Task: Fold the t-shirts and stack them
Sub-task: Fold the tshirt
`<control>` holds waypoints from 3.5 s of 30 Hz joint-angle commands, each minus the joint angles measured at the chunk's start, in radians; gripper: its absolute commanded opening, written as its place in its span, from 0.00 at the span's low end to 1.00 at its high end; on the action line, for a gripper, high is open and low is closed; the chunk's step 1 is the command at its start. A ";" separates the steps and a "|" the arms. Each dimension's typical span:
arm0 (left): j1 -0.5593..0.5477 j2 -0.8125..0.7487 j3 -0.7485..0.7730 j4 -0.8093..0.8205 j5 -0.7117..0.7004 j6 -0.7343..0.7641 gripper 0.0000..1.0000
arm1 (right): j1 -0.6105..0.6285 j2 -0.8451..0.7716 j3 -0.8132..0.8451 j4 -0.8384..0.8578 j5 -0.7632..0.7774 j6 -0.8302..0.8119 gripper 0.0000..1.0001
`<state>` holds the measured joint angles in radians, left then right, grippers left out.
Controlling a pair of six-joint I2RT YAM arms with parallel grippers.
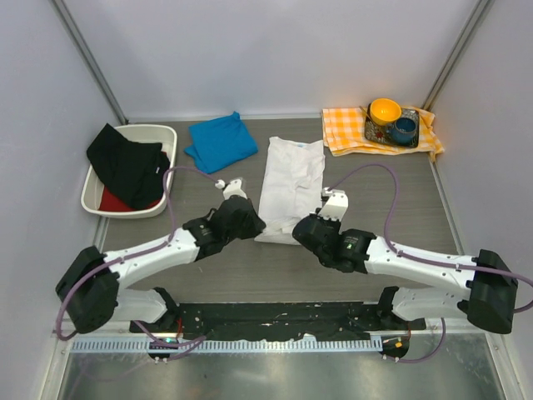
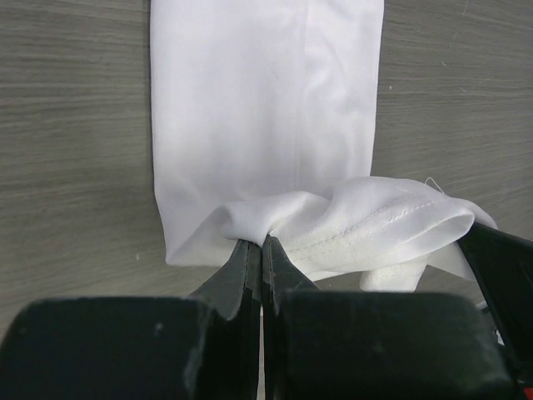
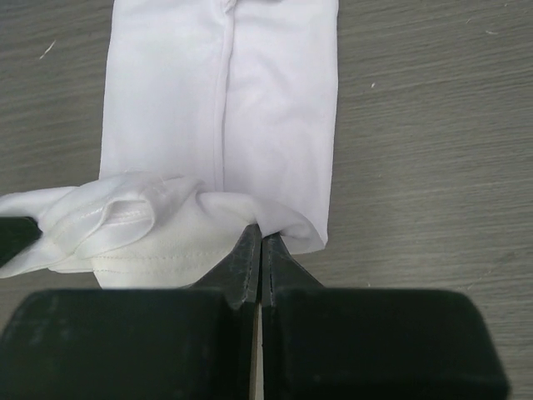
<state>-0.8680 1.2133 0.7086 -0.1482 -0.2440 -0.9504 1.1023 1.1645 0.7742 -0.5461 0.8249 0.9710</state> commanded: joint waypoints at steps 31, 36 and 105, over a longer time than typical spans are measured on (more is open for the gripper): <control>0.211 0.506 0.321 0.208 0.229 0.099 0.00 | -0.455 0.368 0.074 0.422 -0.286 -0.288 0.01; 0.228 0.519 0.298 0.229 0.233 0.093 0.00 | -0.469 0.415 0.118 0.423 -0.290 -0.291 0.01; 0.230 0.853 -0.294 1.651 0.603 -0.281 0.84 | -0.473 0.374 0.040 0.623 -0.800 -0.226 0.88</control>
<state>-0.6346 1.9934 0.4328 1.4132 0.3622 -1.2526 0.6266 1.5150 0.8150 -0.0433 0.0723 0.6968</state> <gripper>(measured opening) 0.838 0.885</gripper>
